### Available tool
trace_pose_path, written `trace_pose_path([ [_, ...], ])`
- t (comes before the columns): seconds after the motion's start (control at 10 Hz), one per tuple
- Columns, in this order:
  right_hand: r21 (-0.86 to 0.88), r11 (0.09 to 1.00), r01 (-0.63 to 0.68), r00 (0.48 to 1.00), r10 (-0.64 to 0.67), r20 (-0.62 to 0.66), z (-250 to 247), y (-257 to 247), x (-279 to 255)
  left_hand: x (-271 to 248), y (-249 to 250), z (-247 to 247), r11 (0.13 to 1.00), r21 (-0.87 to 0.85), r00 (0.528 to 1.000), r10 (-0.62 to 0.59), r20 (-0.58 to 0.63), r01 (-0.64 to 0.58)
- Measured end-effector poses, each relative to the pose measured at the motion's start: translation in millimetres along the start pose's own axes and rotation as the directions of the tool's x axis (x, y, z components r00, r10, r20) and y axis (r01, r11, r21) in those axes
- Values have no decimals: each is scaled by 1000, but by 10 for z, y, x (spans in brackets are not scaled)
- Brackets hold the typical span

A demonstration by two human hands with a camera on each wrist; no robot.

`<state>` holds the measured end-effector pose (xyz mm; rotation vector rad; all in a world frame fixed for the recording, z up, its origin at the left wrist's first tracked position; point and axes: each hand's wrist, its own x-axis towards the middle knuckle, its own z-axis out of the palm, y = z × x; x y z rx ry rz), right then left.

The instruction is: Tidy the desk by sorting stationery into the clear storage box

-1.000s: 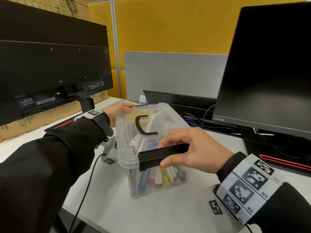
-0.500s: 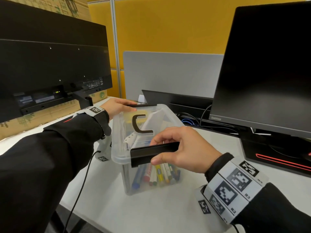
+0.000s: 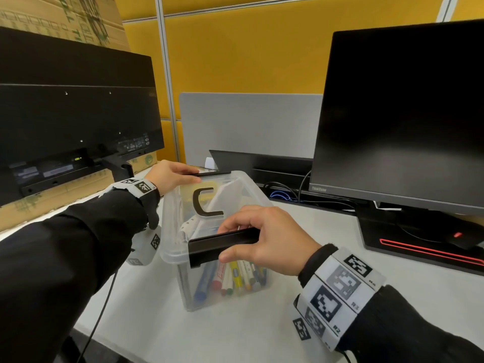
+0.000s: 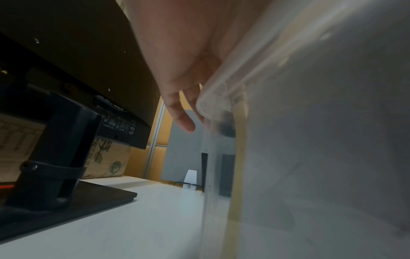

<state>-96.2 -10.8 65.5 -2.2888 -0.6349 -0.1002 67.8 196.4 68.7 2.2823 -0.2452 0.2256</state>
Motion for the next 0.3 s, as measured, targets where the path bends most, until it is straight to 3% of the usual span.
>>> trace_pose_path([
  [0.2,11,995,103,991,-101,-86,-34,47,-161,62,-57,9,998,52,998,40,-55,-37],
  [0.3,-123,966,228,936,-252,-245,-27,82,-402,107,2,-82,982,172,997,80,-9,-78],
])
